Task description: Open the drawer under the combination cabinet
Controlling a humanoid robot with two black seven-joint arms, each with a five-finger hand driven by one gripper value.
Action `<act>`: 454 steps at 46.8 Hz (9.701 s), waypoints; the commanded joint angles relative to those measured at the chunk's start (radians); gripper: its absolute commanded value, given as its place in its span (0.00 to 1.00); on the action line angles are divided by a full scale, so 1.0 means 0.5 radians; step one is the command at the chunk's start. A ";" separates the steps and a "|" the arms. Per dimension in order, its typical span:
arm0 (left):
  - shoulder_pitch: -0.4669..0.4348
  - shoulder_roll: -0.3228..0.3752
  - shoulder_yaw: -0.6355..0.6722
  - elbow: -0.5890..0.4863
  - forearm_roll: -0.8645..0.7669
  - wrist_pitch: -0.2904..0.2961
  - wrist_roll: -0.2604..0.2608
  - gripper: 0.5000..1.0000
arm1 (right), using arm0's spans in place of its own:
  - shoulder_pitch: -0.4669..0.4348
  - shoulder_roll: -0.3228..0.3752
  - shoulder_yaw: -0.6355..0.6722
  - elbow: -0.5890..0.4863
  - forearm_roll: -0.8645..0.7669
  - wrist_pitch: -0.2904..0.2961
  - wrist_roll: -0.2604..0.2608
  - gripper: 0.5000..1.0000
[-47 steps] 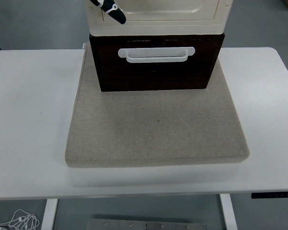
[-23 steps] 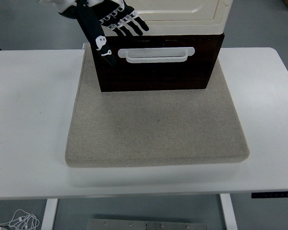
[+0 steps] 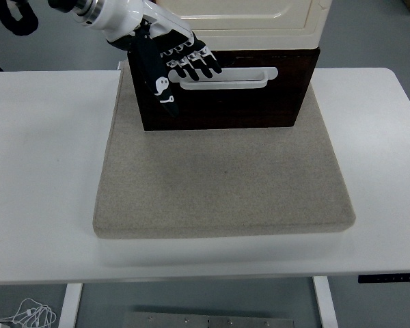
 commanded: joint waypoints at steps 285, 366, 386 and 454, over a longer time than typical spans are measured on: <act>0.155 -0.487 -0.079 0.303 0.250 -0.040 0.098 1.00 | 0.002 0.000 0.000 0.000 0.000 0.000 0.000 0.85; 0.198 -0.481 -0.168 0.312 0.281 -0.074 0.122 1.00 | 0.002 0.000 0.000 0.000 0.000 0.000 0.000 0.85; 0.195 -0.478 -0.199 0.306 0.250 -0.074 0.122 1.00 | 0.002 0.000 0.000 0.000 0.000 0.000 0.000 0.85; 0.241 -0.493 -0.269 0.493 0.290 0.095 0.119 1.00 | 0.002 0.000 0.000 0.000 0.000 0.000 0.000 0.85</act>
